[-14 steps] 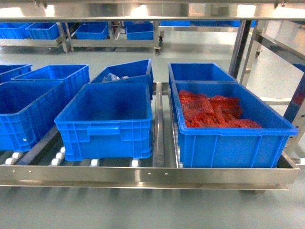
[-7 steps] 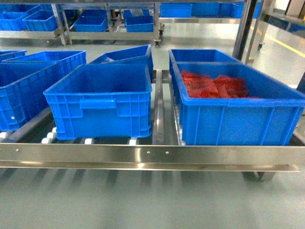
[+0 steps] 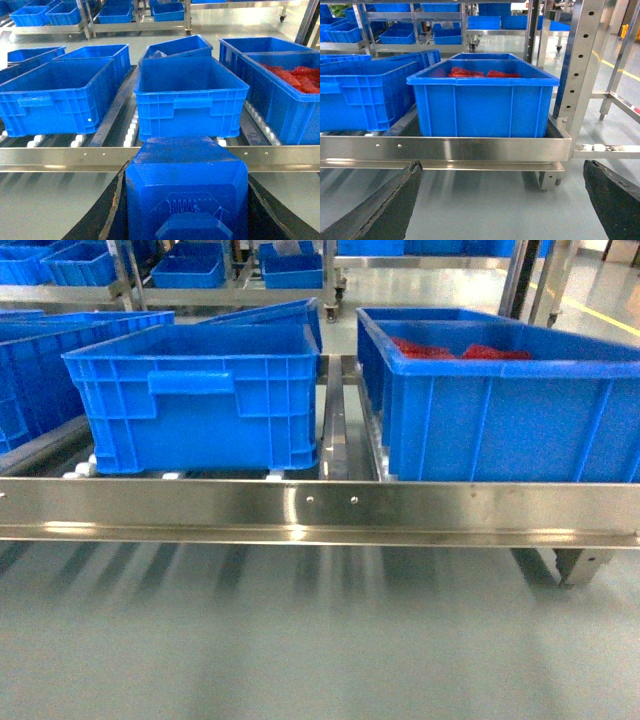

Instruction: Pick blue part to blue bin on bottom shelf

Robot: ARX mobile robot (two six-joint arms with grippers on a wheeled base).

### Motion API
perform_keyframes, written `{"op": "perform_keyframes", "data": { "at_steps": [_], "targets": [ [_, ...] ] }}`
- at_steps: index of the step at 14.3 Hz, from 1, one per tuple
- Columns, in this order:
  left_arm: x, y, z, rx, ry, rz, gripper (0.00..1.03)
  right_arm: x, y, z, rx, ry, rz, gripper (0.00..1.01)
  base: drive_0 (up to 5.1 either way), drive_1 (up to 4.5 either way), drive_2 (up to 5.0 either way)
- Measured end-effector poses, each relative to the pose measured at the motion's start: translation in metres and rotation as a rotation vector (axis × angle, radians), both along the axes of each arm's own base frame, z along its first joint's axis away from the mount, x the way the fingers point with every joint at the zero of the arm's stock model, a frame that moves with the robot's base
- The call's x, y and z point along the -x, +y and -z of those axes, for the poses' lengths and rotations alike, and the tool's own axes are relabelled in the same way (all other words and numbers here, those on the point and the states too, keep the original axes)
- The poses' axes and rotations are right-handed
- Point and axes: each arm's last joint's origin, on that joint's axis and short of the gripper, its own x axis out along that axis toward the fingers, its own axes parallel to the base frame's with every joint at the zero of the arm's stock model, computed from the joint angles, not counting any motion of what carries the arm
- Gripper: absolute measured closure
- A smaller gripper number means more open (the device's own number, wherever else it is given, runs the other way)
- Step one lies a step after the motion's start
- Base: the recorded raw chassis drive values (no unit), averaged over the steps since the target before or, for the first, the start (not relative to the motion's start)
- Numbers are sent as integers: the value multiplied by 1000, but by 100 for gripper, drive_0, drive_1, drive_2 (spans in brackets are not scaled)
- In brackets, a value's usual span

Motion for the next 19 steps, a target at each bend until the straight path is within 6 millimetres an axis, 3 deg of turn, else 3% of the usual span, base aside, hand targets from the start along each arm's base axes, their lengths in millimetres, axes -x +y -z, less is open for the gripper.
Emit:
{"op": "perform_keyframes", "data": {
  "at_steps": [9,19],
  "targets": [
    [0,0,1,-1,3,0,59,0,0,0,1,-2,-1,3,0,0,0],
    [0,0,1,0,1,0,59,0,0,-1,1,-6,0,3,1,392,-390]
  ]
}}
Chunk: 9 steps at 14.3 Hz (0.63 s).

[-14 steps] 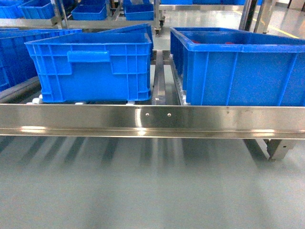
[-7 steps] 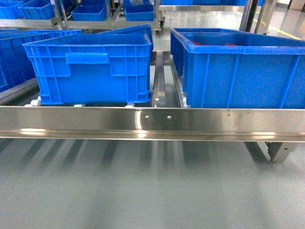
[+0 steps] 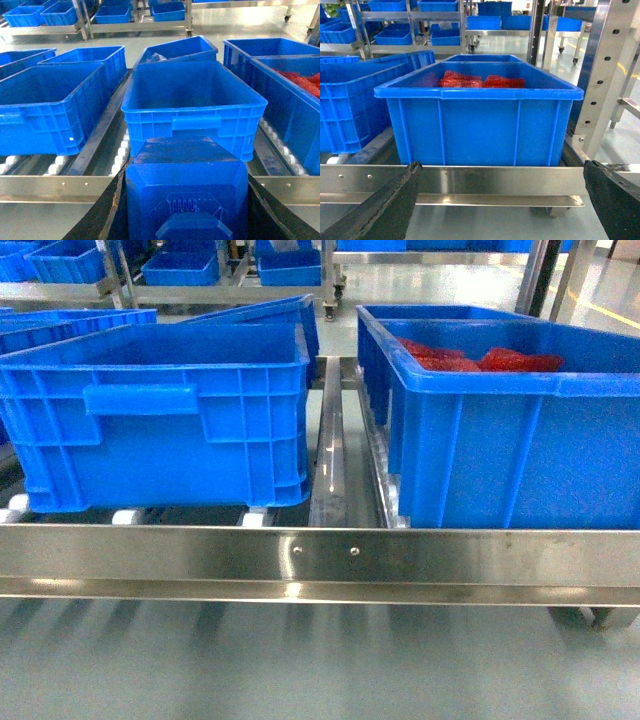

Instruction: Pick blue part to blue bin on bottom shelf

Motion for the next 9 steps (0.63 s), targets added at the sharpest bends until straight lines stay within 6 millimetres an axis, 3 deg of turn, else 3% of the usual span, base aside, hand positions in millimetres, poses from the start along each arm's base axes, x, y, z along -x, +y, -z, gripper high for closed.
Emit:
{"op": "perform_keyframes", "data": {
  "at_steps": [9],
  "targets": [
    [0,0,0,0,1,0,59,0,0,0,0,4,-1,3,4,412,-403]
  ]
}}
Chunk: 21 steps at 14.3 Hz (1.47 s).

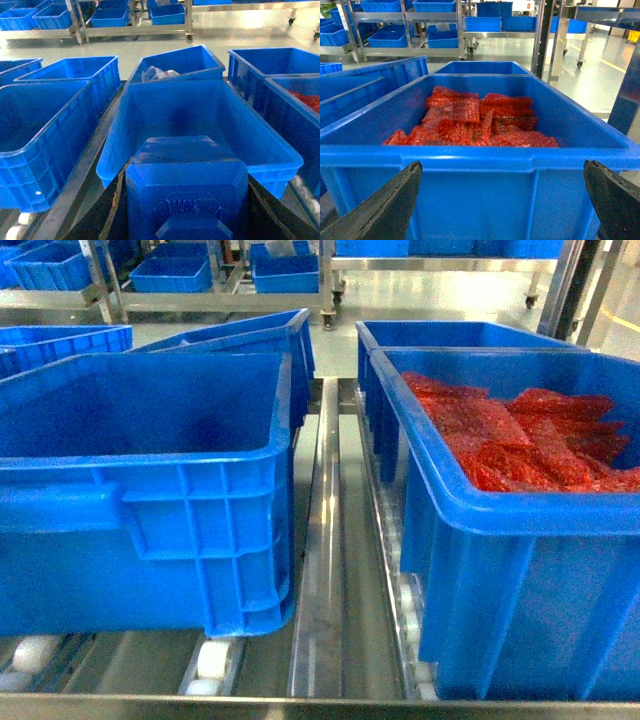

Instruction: Pick blue part to blue bin on bottom shelf

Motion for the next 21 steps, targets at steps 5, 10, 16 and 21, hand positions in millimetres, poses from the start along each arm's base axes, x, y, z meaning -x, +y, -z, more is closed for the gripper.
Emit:
{"op": "perform_keyframes", "data": {
  "at_steps": [5,10,16,21],
  "targets": [
    [0,0,0,0,1,0,59,0,0,0,0,-1,0,3,6,332,-320],
    [0,0,0,-1,2,0,59,0,0,0,0,1,0,3,0,0,0],
    [0,0,0,0,1,0,59,0,0,0,0,1,0,3,0,0,0],
    [0,0,0,0,1,0,59,0,0,0,0,1,0,3,0,0,0]
  ]
}}
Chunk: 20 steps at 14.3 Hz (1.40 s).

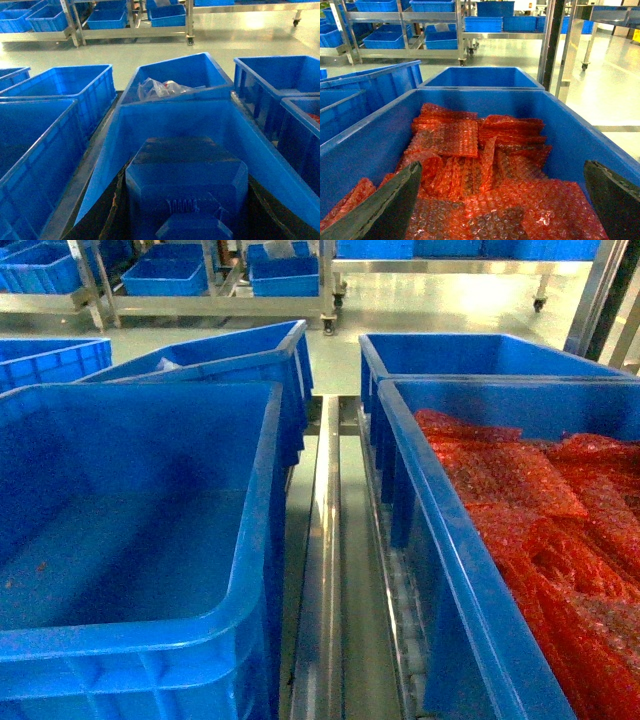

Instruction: Pick blue part to blue bin on bottom shelf

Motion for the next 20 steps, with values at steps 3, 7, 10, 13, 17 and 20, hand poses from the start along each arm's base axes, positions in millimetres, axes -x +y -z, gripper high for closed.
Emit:
{"op": "perform_keyframes", "data": {
  "at_steps": [3,7,10,13,17,20],
  "targets": [
    [0,0,0,0,0,0,59,0,0,0,0,0,0,3,0,0,0],
    [0,0,0,0,0,0,59,0,0,0,0,0,0,3,0,0,0],
    [0,0,0,0,0,0,59,0,0,0,0,0,0,3,0,0,0],
    [0,0,0,0,0,0,59,0,0,0,0,0,0,3,0,0,0],
    [0,0,0,0,0,0,59,0,0,0,0,0,0,3,0,0,0],
    [0,0,0,0,0,0,59,0,0,0,0,0,0,3,0,0,0]
  ]
}}
